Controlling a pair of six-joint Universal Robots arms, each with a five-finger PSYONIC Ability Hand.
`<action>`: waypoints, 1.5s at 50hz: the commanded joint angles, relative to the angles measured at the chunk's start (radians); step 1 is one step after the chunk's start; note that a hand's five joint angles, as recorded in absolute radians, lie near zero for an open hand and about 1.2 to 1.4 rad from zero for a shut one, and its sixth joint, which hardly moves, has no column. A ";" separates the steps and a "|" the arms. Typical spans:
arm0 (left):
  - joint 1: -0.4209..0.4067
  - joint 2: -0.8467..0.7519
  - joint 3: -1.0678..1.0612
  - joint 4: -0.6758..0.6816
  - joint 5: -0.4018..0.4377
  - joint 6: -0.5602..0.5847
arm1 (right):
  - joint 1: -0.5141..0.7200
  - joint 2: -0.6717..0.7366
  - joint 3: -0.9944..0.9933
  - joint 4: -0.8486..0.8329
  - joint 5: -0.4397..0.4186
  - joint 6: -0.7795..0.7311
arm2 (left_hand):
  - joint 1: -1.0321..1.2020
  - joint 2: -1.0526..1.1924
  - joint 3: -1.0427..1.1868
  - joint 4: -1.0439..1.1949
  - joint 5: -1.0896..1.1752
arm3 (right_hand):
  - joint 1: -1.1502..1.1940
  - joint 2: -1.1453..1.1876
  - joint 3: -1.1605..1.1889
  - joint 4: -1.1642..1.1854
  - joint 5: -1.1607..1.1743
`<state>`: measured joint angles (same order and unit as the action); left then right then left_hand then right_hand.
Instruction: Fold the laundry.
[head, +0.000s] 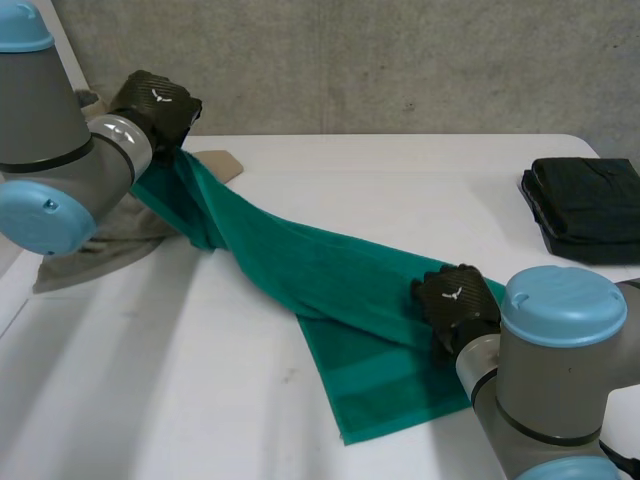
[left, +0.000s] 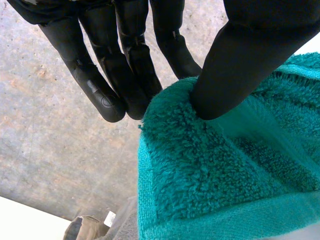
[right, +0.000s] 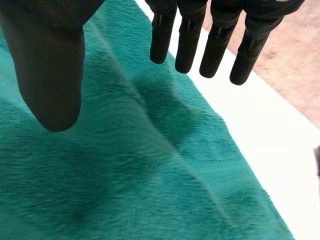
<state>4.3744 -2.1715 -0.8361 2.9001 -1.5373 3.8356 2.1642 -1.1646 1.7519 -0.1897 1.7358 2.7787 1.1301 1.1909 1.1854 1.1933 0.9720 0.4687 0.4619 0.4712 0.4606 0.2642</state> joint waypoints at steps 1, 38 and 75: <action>0.004 0.001 -0.023 0.001 0.002 -0.002 | -0.020 0.011 0.000 -0.111 0.025 0.032 | 0.266 0.205 0.211 0.203 0.250 | 0.023 0.030 0.020 0.031 0.053; -0.016 0.240 -0.436 -0.098 0.029 -0.119 | -0.296 0.518 -0.965 0.168 -0.222 -0.087 | 0.266 0.205 0.211 0.203 0.250 | -0.294 -0.287 -0.297 -0.286 -0.264; -0.309 0.547 -0.041 -0.239 -0.006 -0.332 | -0.057 0.283 -0.476 0.297 0.079 0.556 | 0.266 0.205 0.211 0.203 0.250 | 0.115 0.122 0.113 0.124 0.145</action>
<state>4.0978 -1.6320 -0.8987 2.6805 -1.5218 3.5029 2.0592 -0.9492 1.3279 0.1664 1.7196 3.2754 1.1301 1.1945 1.1888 1.1969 0.9721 0.2363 0.2243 0.2242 0.2259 0.0562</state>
